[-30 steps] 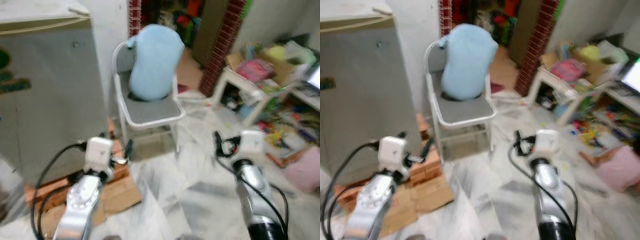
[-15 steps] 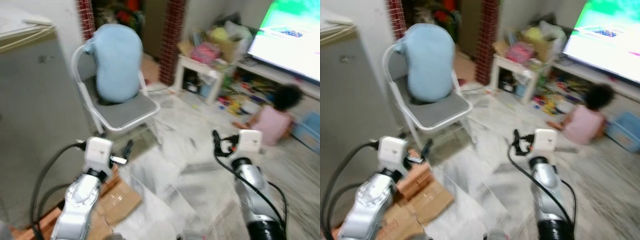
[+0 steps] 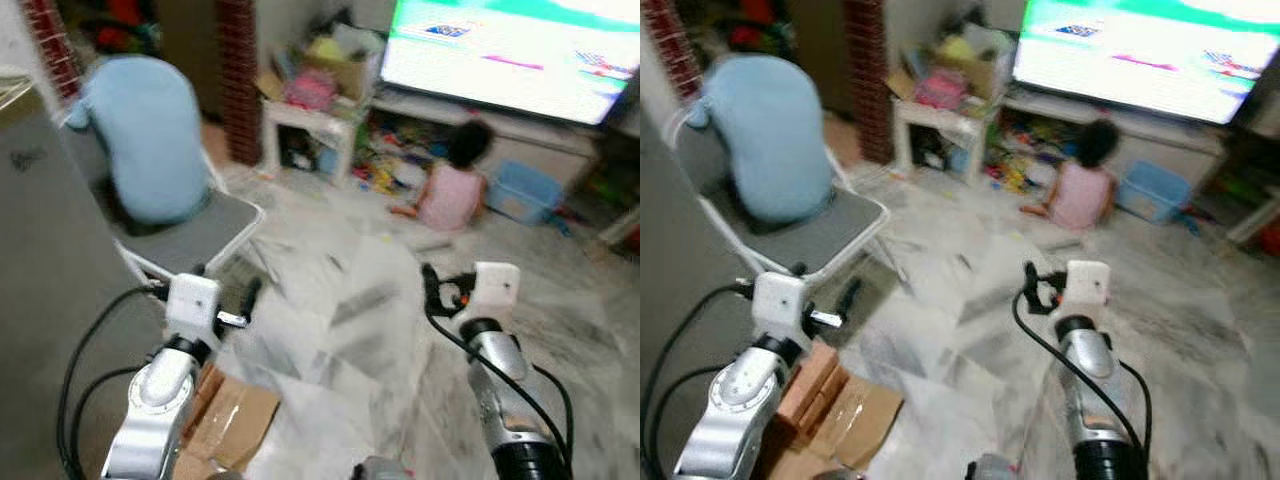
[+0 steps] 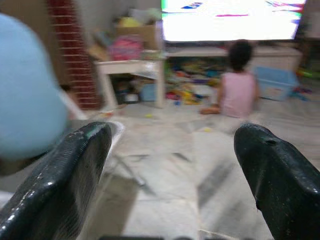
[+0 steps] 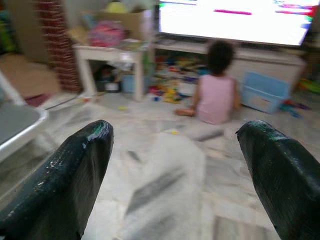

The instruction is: Restocking fridge

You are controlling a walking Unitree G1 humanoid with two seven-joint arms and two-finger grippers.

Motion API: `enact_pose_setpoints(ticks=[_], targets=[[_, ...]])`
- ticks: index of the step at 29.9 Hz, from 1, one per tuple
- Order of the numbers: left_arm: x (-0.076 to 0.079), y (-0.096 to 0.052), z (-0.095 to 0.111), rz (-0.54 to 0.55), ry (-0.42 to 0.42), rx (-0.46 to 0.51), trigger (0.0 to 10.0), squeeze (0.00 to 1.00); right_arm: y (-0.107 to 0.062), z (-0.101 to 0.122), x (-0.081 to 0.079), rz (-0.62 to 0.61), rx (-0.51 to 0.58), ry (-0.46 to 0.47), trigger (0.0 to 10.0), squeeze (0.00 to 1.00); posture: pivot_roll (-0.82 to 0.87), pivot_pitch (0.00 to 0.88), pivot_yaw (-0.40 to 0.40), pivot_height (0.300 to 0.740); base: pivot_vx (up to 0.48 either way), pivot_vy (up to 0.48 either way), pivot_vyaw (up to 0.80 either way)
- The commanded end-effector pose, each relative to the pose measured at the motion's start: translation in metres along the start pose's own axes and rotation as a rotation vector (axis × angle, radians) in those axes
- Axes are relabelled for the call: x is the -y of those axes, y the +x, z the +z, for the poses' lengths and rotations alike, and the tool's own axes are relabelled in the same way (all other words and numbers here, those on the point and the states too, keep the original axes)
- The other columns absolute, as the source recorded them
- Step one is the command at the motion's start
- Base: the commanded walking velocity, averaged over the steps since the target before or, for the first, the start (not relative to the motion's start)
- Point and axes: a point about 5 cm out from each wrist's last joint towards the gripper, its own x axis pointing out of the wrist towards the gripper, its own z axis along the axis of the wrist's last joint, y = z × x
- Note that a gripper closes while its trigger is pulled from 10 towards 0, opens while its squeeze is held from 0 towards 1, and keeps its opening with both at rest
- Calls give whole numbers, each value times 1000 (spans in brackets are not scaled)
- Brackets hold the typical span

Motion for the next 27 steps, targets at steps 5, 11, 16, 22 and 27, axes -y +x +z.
enact_pose_setpoints(ticks=[5,11,16,22,27], targets=[[12,-2,2,-78,2,3,10000,0,-10,-5,13,-45,-55,57,10000,0,39,0,-66,740,0,288,-800],[13,-2,2,-89,7,4,10000,0,-11,-5,14,-49,-61,62,10000,0,36,0,-65,740,0,-261,-81],[15,-2,3,-101,1,6,10000,0,-12,-4,14,-48,-64,62,10000,0,35,0,-64,740,0,-430,0],[15,-1,2,-103,-2,3,10000,0,-11,-4,13,-47,-65,60,10000,0,37,0,-67,740,0,-444,0],[14,-1,2,-105,2,2,10000,0,-10,-2,12,-44,-63,56,10000,0,40,0,-65,740,0,-439,0]])
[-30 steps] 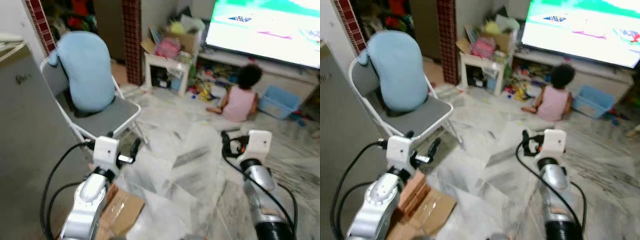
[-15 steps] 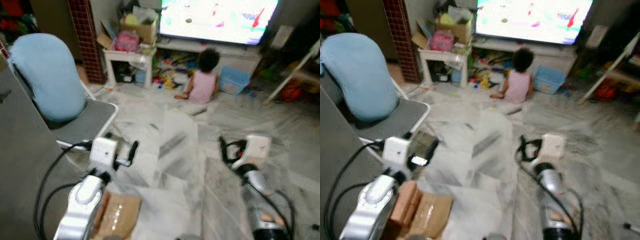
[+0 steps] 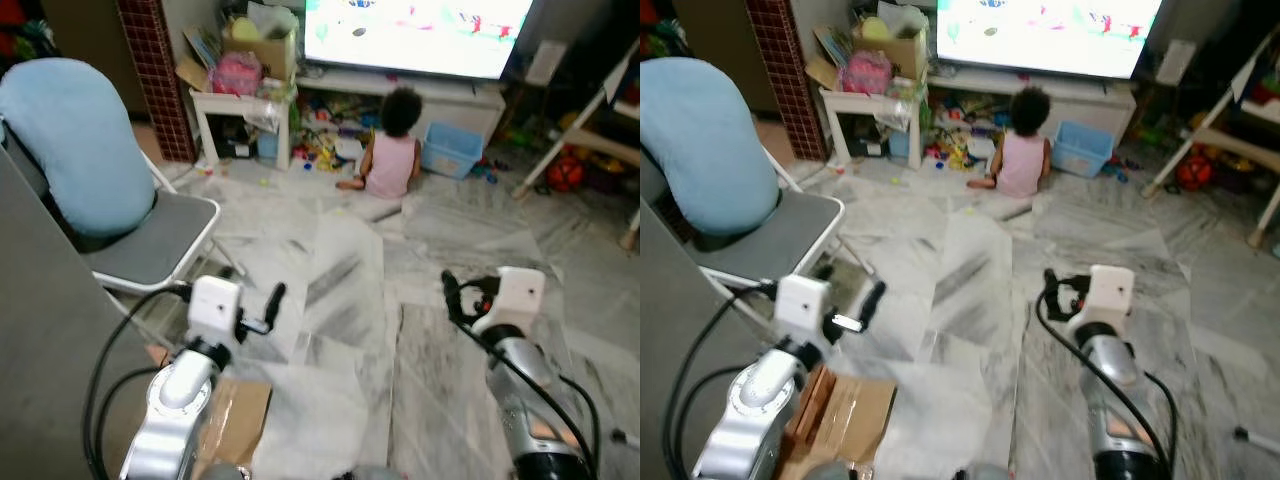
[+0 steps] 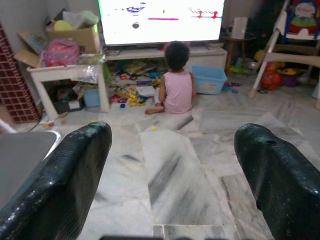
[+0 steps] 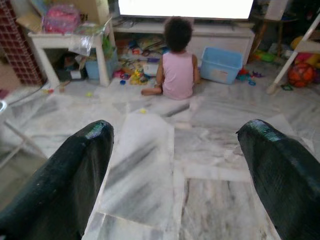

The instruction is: Restocking fridge

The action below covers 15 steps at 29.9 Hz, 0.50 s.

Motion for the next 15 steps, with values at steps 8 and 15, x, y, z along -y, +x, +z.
enact_pose_setpoints(ticks=[8,15], targets=[[-4,-1,0,5,8,-1,10000,0,1,9,-2,6,35,3,10000,0,37,0,-62,740,367,-299,0],[-10,1,-1,71,-23,3,10000,0,0,12,-1,7,41,0,10000,0,31,0,-74,740,255,0,-366]])
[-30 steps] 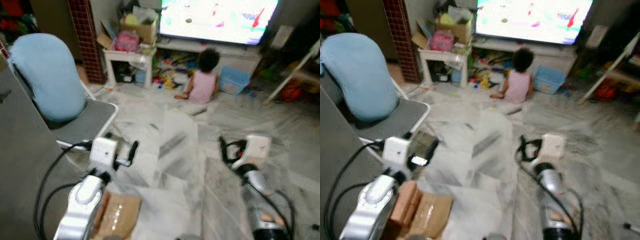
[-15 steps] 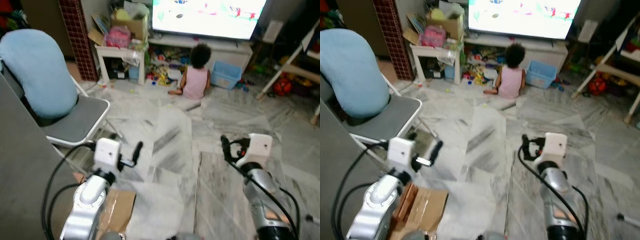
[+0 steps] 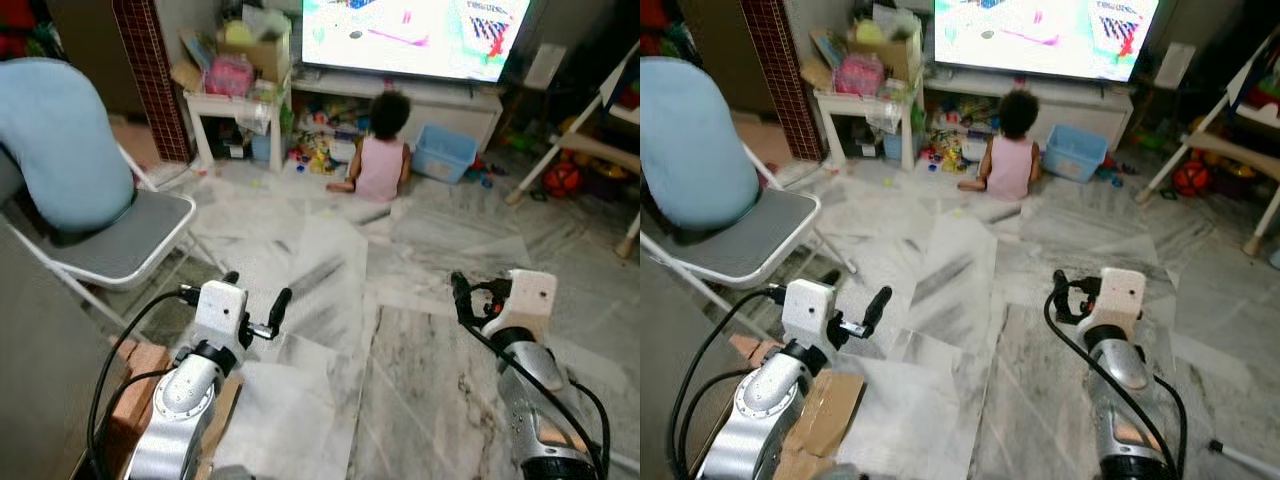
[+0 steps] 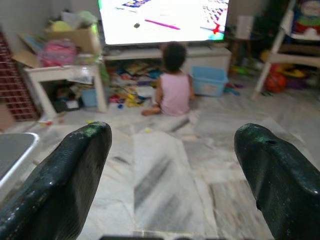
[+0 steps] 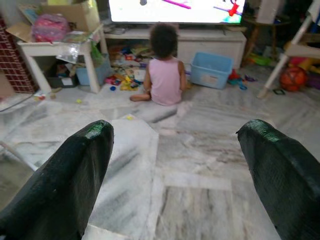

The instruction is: Restocking fridge

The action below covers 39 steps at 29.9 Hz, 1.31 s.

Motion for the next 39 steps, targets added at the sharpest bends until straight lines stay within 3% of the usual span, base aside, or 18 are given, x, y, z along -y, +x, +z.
enact_pose_setpoints(ticks=[1,10,15,27,39], targets=[[-6,3,3,37,4,12,10000,0,2,8,-5,20,24,0,10000,0,31,0,-74,740,0,0,0],[-19,-1,0,125,-35,-2,10000,0,1,10,-7,34,21,3,10000,0,36,0,-90,740,0,0,0],[-24,-2,0,166,-3,-2,10000,0,1,9,-7,34,22,10,10000,0,40,0,-88,740,0,0,0],[-28,-4,-1,163,23,-10,10000,0,-1,8,-10,23,22,34,10000,0,46,0,-67,740,0,0,-647],[-29,-4,-1,158,22,-6,10000,0,-1,7,-10,21,26,30,10000,0,50,0,-64,740,0,0,0]])
